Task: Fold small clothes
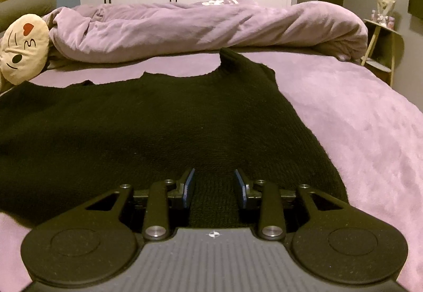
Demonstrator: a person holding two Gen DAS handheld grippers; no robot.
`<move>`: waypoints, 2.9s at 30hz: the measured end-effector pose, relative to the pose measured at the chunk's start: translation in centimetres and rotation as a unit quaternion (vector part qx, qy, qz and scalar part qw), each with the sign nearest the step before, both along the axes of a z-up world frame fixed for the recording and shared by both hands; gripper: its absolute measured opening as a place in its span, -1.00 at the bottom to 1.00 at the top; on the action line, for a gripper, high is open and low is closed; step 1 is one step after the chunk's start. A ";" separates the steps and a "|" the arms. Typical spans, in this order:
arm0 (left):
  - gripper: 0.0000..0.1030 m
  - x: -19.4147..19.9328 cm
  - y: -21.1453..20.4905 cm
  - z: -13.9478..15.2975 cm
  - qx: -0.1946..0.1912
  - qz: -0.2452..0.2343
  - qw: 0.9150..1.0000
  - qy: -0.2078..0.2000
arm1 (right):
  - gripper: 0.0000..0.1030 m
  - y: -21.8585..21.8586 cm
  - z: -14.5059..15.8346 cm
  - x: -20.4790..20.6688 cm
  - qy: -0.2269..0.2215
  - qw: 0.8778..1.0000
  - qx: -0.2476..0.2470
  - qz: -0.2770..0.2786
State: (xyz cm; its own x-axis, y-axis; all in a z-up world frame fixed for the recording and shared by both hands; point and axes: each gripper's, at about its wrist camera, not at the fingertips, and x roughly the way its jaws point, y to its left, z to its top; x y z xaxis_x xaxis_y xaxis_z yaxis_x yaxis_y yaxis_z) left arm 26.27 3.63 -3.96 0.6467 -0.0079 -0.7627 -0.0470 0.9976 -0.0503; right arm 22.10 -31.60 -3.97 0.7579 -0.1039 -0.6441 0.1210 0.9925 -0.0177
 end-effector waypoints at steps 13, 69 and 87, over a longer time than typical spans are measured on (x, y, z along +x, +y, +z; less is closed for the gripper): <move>0.59 -1.0 7.8 1.3 -0.024 0.119 0.993 -0.009 | 0.14 -0.2 2.1 -1.3 -0.008 0.999 0.028 -0.020; 0.81 8.5 -2.5 -3.0 0.041 -0.013 0.997 -0.064 | 0.26 4.5 0.3 10.9 -0.070 0.996 -0.047 0.041; 0.87 3.1 13.4 -1.7 -0.061 0.130 0.989 -0.031 | 0.60 0.1 1.9 1.8 -0.046 0.995 0.076 -0.052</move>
